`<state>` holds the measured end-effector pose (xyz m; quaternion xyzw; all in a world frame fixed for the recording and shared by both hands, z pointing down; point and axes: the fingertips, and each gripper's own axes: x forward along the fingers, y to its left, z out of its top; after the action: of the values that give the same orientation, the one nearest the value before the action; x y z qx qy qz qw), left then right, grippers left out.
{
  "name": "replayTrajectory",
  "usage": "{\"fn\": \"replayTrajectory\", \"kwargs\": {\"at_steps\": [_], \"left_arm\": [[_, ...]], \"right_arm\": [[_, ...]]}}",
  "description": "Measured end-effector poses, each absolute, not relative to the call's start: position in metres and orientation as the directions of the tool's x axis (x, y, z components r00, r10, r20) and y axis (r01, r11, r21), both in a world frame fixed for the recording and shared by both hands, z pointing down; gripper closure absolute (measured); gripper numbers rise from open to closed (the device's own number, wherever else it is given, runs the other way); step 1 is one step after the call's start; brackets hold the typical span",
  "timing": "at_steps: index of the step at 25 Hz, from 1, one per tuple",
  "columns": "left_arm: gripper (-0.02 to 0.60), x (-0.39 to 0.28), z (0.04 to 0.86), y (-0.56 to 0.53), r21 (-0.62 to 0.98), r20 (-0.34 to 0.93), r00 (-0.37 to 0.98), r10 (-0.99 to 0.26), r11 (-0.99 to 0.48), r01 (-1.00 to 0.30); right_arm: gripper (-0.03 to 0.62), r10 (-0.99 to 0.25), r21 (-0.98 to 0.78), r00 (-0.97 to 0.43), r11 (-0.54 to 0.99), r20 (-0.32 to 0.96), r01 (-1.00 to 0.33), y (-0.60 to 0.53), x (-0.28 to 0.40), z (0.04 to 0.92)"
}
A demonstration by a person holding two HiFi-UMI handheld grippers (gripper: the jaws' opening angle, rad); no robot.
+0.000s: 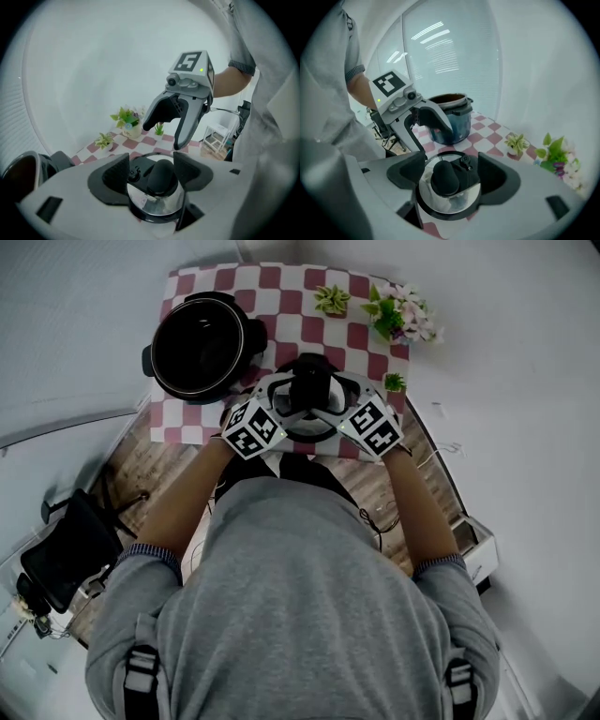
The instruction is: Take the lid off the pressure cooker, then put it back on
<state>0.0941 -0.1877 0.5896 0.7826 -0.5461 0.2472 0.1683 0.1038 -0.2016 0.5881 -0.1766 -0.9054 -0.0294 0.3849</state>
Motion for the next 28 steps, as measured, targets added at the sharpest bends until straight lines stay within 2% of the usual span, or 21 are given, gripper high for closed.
{"fn": "replayTrajectory", "kwargs": {"at_steps": [8, 16, 28], "left_arm": [[0.264, 0.081, 0.494, -0.178, 0.046, 0.314, 0.220, -0.923, -0.217, -0.975], [0.264, 0.074, 0.420, -0.165, 0.085, 0.114, 0.143, -0.983, -0.134, -0.987], [0.265, 0.070, 0.377, -0.162, 0.011, -0.001, 0.099, -0.995, -0.099, -0.995]], "right_arm": [[0.238, 0.247, -0.107, -0.844, 0.969, 0.476, 0.223, -0.215, 0.108, 0.499], [0.247, 0.195, -0.040, -0.947, 0.981, 0.256, 0.191, -0.209, 0.115, 0.430], [0.253, 0.159, 0.045, -0.975, 0.985, 0.155, 0.167, -0.205, 0.124, 0.392]]}}
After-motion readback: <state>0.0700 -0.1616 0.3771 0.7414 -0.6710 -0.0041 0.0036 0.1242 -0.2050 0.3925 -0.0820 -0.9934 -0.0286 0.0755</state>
